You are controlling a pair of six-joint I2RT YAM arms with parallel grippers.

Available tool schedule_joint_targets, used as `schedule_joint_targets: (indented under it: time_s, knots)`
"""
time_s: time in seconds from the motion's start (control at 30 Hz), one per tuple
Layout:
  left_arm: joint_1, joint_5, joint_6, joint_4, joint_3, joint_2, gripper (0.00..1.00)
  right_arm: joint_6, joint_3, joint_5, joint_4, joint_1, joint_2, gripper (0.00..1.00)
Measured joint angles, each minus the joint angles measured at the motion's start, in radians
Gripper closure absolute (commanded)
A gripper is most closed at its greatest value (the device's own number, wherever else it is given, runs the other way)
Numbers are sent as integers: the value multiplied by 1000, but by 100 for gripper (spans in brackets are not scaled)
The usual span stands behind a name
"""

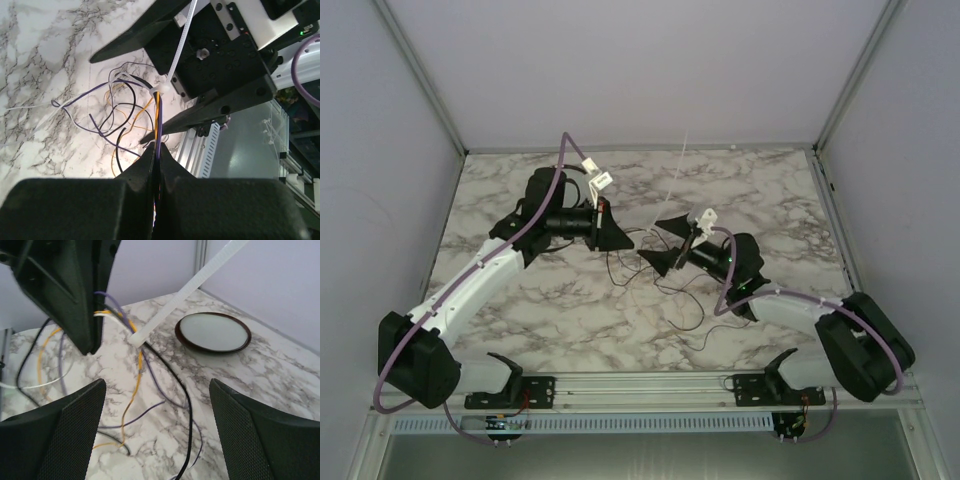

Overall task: Zip-tie the wires
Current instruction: Adjust the cable at the center of the board.

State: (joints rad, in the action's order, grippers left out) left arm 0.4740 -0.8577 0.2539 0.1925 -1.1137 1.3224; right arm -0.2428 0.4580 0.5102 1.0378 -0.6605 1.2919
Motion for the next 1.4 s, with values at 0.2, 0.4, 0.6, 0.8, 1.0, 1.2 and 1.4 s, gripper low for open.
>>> schedule_joint_targets:
  time_s: [0.2,0.4,0.6,0.8,1.0,1.2,1.4]
  knots:
    - [0,-28,35,-10,0,0,100,39,35,-103,98,-27,110,28]
    - [0,-50,103,-57,-1,-2,100,42,39,-179,250,-63,237,52]
    - [0,-54,189,-123,-4,-19,100,25,41,-268,375,-81,311,79]
    - [-2,-58,267,-188,-23,-40,100,27,41,-410,496,-115,351,92]
    - [-21,-47,311,-207,-24,-61,100,53,19,-561,495,-124,342,95]
    - [-39,-43,343,-216,-24,-89,100,117,-20,-714,478,-116,234,100]
    - [-38,-41,348,-240,31,-87,100,193,-38,-753,370,-63,81,100]
